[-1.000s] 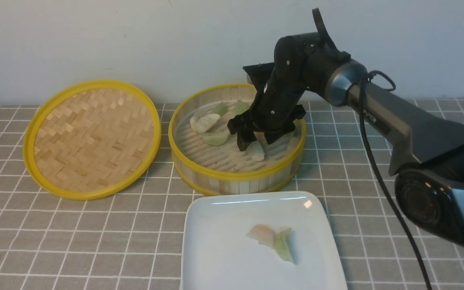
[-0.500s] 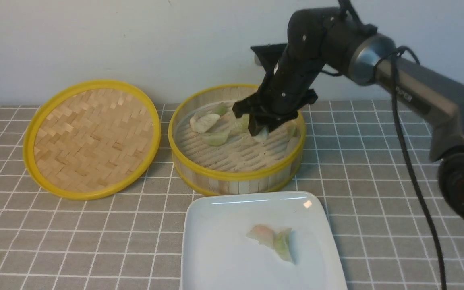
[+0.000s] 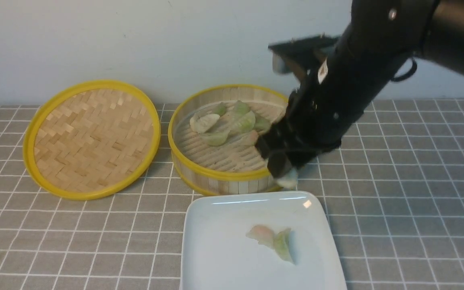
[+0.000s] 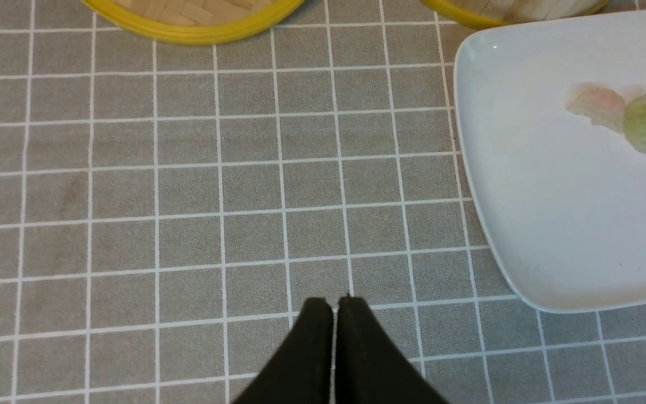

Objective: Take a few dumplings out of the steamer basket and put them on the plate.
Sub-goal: Use the right arm to put the dumpling into the plate

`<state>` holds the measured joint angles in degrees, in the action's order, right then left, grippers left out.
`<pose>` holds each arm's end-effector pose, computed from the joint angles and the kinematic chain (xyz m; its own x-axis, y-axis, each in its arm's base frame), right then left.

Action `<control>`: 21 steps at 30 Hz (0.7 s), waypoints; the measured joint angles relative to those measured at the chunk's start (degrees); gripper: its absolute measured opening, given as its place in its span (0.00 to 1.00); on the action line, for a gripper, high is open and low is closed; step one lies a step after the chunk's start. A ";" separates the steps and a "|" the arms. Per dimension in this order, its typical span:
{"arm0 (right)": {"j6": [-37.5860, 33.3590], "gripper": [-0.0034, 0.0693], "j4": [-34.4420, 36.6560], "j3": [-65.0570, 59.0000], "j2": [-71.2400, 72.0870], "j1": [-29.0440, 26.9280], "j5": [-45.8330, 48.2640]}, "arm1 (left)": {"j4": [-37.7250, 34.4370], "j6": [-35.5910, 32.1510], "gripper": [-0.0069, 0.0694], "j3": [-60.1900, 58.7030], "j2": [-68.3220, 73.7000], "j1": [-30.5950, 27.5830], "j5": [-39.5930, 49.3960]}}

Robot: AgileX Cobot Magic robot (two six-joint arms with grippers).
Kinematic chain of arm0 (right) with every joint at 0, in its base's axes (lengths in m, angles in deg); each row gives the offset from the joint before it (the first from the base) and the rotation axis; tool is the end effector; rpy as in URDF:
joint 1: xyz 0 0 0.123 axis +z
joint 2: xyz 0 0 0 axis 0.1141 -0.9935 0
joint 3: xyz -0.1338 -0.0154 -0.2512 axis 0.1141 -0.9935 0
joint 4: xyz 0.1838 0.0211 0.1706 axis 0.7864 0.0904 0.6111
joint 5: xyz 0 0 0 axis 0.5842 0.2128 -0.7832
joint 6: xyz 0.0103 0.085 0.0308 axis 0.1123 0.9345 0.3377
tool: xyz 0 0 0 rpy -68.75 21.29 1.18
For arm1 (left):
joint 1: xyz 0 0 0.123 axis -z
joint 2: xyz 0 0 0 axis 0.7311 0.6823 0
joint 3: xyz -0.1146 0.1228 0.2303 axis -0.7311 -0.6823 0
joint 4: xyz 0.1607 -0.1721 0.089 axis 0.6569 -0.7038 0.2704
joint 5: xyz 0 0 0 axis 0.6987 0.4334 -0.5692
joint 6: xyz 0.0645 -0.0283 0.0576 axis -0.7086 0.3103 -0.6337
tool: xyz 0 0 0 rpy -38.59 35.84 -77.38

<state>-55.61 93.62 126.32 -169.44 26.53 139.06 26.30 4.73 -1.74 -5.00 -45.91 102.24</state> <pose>0.2910 0.2108 0.3059 -0.8581 -0.4645 -0.2187 -0.5062 0.8368 0.2089 0.0978 -0.0166 0.3694 -0.7886 -0.0100 -0.6148 0.0996 0.9846 -0.1438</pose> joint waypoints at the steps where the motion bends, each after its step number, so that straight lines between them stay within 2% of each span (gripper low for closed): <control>1: 0.00 0.37 0.00 -3.60 -0.05 1.09 -0.35 | 0.00 -0.05 0.08 0.00 0.00 0.00 -1.11; 6: 0.00 0.37 2.12 -10.66 -3.54 3.05 -3.84 | 0.06 -0.11 0.08 0.00 0.06 0.00 -3.61; 14: -0.07 0.37 4.97 -10.95 -9.85 3.38 -4.86 | 0.06 -0.17 0.08 0.00 1.10 0.00 -5.47; 17: -0.07 0.41 5.39 -10.95 -10.09 3.38 -5.60 | 0.06 -0.17 0.08 0.00 1.10 0.00 -5.47; 19: -0.07 0.51 5.41 -10.43 -10.09 3.38 -5.91 | 0.06 -0.17 0.08 0.00 1.10 0.00 -5.47; 21: -0.07 0.57 5.41 -10.05 -10.09 3.38 -5.98 | 0.06 -0.17 0.08 0.00 1.10 0.00 -5.47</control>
<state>-55.68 99.03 116.27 -179.53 29.91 133.07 26.35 4.56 -1.74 -3.90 -45.91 96.76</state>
